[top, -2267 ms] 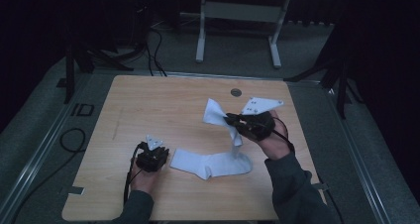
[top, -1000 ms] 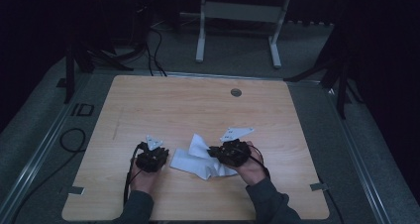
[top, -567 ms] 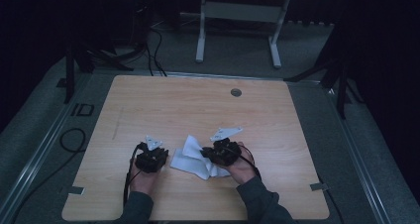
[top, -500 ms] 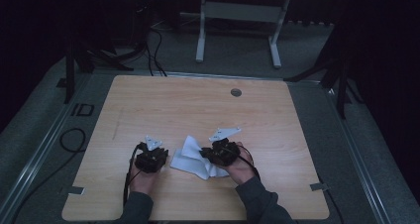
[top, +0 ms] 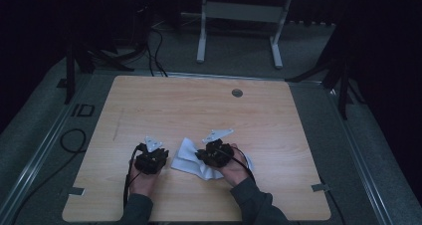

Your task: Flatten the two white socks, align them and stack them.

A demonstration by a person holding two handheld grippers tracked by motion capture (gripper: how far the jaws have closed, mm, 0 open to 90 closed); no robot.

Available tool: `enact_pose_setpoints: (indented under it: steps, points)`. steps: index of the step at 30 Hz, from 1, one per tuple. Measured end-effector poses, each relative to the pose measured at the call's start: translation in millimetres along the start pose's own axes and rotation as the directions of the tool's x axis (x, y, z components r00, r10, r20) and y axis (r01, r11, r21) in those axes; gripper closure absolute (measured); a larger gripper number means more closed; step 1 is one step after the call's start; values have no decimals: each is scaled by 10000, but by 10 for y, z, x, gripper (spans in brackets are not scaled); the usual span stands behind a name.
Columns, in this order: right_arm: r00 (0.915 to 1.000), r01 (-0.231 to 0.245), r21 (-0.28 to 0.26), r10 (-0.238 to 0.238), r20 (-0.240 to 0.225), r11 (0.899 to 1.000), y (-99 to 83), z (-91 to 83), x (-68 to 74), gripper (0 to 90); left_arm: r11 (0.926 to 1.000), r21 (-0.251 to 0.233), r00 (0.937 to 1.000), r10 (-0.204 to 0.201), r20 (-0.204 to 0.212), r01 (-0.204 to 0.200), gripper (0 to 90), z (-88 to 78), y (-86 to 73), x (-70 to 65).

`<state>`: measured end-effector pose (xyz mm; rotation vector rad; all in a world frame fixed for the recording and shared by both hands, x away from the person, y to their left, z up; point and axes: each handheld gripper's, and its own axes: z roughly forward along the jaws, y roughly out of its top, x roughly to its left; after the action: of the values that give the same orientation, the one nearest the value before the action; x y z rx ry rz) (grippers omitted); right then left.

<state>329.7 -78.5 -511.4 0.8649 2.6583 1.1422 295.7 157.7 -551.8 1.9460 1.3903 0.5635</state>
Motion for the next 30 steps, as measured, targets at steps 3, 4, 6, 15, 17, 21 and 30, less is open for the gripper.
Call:
enact_pose_setpoints:
  steps: [3, 4, 6, 15, 17, 21, 30]
  points:
    - [9999, 151, 208, -152, 62, 9997, 11, 53, 44, 832, 10000, -17, 10000, -22, 4, 22, 783, -5, 1, 2]
    - [9999, 154, 253, -155, 45, 9996, 13, 72, 54, 832, 10000, -29, 10000, -31, 13, 31, 783, -6, 1, 1]
    - [9999, 129, 316, -128, -6, 9994, 15, 89, 64, 832, 10000, -38, 10000, -34, 12, 34, 783, -6, 1, 1]
    - [9998, 181, 693, -173, -118, 9974, 6, 198, 146, 830, 9999, -121, 10000, -4, 62, 5, 784, -13, 2, -20]
    - [9999, 137, 706, -131, -97, 9974, 3, 207, 144, 830, 9998, -211, 9999, 47, 101, -45, 783, -21, 5, -31]
    - [10000, -99, 857, 99, 3, 9963, -6, 250, 133, 830, 9990, -355, 9992, 270, 279, -260, 784, -41, 14, -71]
    - [10000, -84, 1089, 81, 31, 9940, -41, 327, 146, 825, 9960, -398, 9942, 827, 684, -801, 806, -24, 25, -202]
